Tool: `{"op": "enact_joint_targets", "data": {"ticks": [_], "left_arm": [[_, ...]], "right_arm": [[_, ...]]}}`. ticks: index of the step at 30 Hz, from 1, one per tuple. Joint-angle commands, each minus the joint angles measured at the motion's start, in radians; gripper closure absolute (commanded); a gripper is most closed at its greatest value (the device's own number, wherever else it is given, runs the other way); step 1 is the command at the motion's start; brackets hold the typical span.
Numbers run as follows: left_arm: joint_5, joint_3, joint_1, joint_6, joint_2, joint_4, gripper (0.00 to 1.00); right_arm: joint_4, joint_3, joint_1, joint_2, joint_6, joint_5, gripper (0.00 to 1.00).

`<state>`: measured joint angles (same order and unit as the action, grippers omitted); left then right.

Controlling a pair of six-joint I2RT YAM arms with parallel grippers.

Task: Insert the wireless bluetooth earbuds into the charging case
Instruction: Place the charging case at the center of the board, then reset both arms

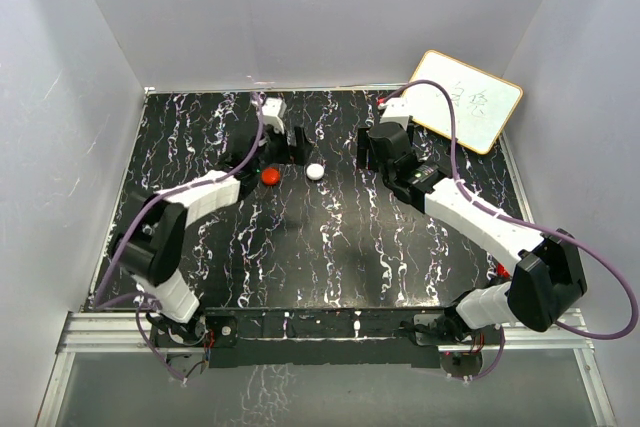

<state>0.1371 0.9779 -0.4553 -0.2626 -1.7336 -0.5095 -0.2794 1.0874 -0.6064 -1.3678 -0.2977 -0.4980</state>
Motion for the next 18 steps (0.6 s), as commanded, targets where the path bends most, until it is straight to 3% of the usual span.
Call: {"op": "enact_joint_targets", "data": {"ticks": [1,5,10,18], "left_arm": [[-0.195,0.014,0.001,0.028,0.207,0.081,0.01],[-0.305,0.023,0.001,0.072,0.315,0.211,0.01],[-0.677,-0.105,0.000,-0.064,0.462,0.181,0.01],[-0.764,-0.193,-0.013,-0.098,0.598,0.249,0.01]], "right_arm": [[0.057,-0.025,0.009,0.010,-0.024,-0.014,0.34],[0.086,-0.073,0.028,0.016,-0.058,0.028,0.29],[0.117,-0.133,0.047,0.028,-0.113,0.061,0.27],[0.201,-0.195,0.063,0.079,-0.131,0.053,0.25]]}}
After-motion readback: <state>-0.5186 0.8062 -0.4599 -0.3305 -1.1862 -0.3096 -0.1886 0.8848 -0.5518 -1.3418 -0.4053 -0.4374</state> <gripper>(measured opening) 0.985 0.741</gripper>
